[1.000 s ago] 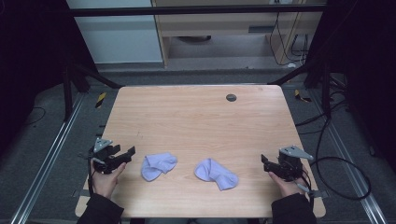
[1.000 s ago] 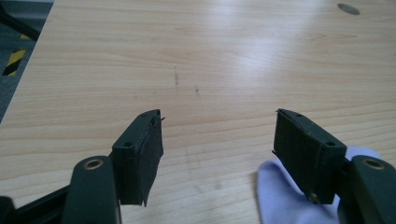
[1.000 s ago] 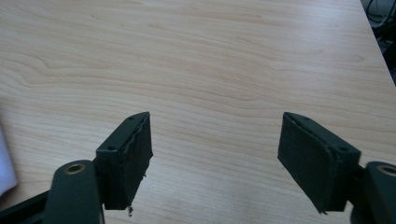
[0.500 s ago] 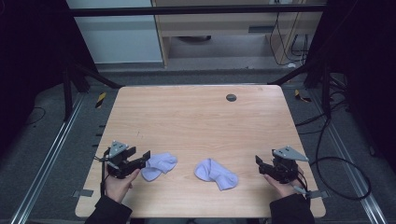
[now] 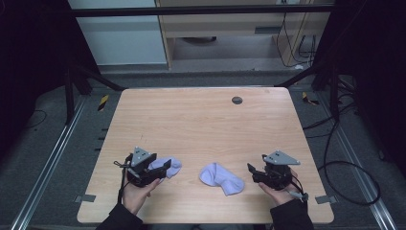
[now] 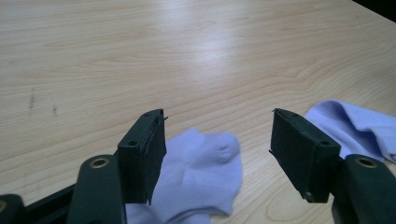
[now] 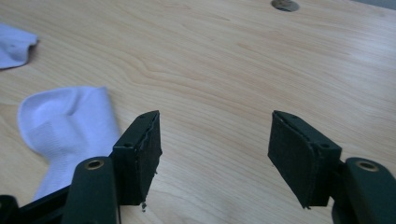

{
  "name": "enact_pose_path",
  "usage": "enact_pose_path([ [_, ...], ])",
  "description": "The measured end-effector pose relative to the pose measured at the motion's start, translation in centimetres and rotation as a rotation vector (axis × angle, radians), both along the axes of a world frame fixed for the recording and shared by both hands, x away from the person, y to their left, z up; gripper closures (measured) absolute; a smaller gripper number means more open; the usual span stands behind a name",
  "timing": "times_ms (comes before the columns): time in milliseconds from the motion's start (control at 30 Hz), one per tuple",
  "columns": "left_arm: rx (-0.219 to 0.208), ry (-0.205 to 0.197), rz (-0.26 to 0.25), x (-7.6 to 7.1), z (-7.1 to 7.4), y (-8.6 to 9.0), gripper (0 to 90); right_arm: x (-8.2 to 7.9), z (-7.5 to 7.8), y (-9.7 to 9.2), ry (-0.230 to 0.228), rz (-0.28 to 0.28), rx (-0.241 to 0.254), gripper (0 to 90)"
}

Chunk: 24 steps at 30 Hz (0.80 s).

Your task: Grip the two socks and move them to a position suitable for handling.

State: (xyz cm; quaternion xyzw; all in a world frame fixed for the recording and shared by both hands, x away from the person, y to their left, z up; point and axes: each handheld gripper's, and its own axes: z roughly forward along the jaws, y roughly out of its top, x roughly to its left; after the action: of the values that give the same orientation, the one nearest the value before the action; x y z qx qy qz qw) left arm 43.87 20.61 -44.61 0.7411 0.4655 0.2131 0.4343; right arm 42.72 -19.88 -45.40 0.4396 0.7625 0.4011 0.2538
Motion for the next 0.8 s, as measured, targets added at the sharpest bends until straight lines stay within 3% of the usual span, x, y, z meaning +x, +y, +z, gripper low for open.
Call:
enact_pose_path([
  [467,0.043,0.033,-0.099,-0.2,-0.7,-4.2,43.3,-0.7,-0.1,3.4,0.048,0.148,-0.022,42.6],
  [800,0.106,0.064,-0.141,-0.1,-1.9,-7.0,48.5,-1.6,-0.7,4.8,0.079,0.213,-0.031,50.1],
])
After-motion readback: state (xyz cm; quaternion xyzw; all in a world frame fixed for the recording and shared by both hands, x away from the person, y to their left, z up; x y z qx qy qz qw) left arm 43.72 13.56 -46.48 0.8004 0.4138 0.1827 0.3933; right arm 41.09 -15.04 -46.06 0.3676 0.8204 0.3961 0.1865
